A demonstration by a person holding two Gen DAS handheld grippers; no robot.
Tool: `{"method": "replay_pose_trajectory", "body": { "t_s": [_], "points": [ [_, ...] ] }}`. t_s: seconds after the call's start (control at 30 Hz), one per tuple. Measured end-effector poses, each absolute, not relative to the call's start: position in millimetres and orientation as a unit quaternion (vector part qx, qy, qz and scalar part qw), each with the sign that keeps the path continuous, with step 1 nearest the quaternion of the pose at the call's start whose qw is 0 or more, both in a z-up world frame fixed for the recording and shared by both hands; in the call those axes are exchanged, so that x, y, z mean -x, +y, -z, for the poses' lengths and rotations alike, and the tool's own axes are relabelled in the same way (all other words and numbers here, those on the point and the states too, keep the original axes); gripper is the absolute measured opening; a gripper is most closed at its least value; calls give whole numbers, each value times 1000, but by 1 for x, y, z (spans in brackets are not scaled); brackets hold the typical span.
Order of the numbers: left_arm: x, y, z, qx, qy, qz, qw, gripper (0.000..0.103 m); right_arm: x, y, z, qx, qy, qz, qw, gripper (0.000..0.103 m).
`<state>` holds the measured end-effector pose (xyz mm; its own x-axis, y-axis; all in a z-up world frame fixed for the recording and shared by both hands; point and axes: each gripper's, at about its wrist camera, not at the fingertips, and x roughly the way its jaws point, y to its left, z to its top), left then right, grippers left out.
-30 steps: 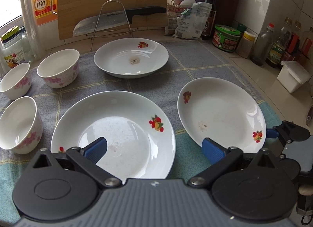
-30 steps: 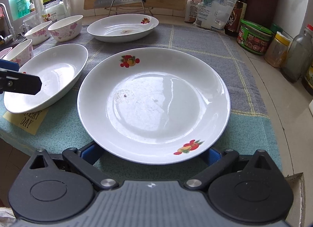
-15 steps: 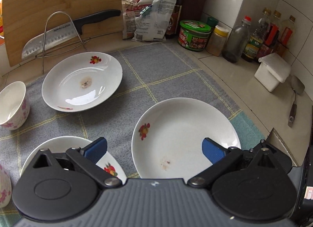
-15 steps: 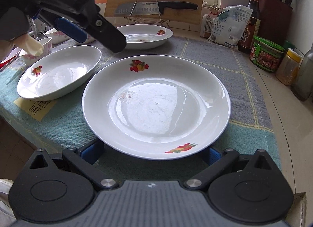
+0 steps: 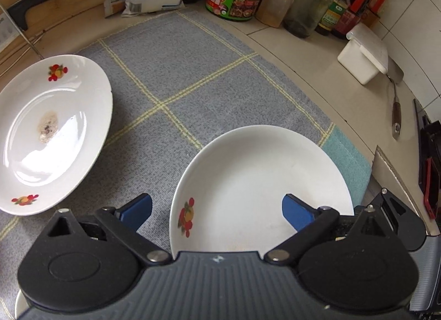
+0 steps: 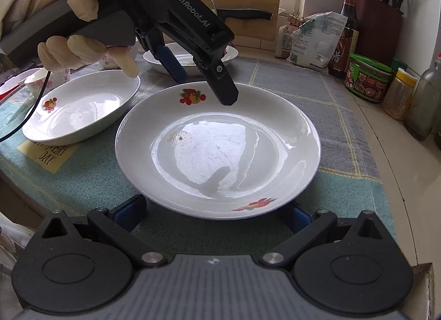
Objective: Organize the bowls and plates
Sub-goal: 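Lift the held plate with the left gripper and carry it toward the condiment jars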
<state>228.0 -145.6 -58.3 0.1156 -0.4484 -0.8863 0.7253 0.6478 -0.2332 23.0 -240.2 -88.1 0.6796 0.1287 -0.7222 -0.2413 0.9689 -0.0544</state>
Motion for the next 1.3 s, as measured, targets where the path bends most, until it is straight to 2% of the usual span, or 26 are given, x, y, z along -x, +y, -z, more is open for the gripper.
{"method": "replay_pose_trajectory", "body": {
  "t_s": [0.23, 0.37, 0.53, 1.3],
  "points": [
    [-240, -157, 63, -160, 545, 447, 692, 98, -19, -240, 90, 68, 377, -90, 919, 103],
    [-243, -161, 65, -168, 558, 464, 667, 86, -16, -239, 90, 66, 371, -87, 922, 103],
    [-244, -164, 66, -174, 561, 479, 652, 82, -16, -239, 91, 61, 365, -79, 926, 103],
    [-246, -170, 67, -195, 558, 495, 636, 82, -31, -236, 87, 74, 388, -90, 914, 103]
  ]
}}
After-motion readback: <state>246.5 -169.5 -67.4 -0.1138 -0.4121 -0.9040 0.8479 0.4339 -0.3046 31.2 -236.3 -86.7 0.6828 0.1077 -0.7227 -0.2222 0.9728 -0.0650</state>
